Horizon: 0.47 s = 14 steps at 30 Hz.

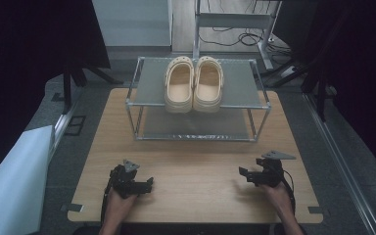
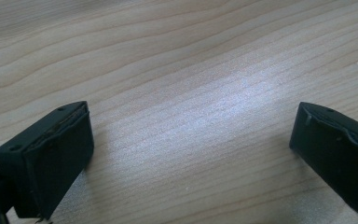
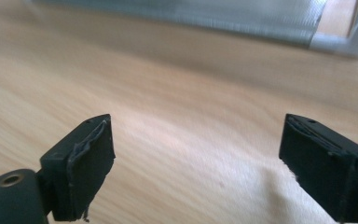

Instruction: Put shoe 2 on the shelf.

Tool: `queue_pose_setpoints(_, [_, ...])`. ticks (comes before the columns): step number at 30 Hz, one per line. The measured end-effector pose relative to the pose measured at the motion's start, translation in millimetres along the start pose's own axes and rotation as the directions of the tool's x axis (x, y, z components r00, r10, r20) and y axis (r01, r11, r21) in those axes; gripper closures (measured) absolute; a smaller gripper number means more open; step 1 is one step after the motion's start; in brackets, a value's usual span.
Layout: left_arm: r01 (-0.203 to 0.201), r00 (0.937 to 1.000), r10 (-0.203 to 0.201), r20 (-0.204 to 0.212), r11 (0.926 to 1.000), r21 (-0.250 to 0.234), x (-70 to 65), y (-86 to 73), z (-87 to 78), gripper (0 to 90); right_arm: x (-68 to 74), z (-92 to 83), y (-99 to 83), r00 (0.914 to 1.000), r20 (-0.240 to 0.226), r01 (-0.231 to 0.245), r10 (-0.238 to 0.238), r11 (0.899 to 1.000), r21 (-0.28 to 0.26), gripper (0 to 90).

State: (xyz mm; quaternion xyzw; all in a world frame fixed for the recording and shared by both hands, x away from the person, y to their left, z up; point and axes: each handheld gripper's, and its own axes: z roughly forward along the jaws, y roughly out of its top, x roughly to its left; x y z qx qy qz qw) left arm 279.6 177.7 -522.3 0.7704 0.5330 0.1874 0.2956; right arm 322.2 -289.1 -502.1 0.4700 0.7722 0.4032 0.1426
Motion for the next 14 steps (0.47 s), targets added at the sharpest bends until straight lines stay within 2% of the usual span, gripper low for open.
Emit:
queue_pose_setpoints(4, [0.0,1.0,0.0,0.001,1.0,0.0,0.0,0.0,0.0,0.0,3.8,8.9,-8.8,0.9958,0.025,0.086,-0.088,0.994,0.073,2.5])
queue_pose_setpoints(6, [-0.001,1.0,0.001,0.001,1.0,-0.001,-0.1,0.0,0.1,0.0,5.2,12.4,-11.9,0.9933,0.03,0.107,-0.111,0.989,0.106,0.0])
queue_pose_setpoints(8, [-0.001,1.0,0.001,0.002,1.0,-0.001,0.0,0.0,0.0,0.0,7.9,14.3,-14.0,0.9868,0.06,0.143,-0.15,0.984,0.107,0.0])
queue_pose_setpoints(14, [-0.003,1.0,0.003,0.005,1.0,0.0,-0.7,0.1,0.2,0.0,8.4,14.2,-14.4,0.9869,0.064,0.141,-0.148,0.984,0.107,0.0])
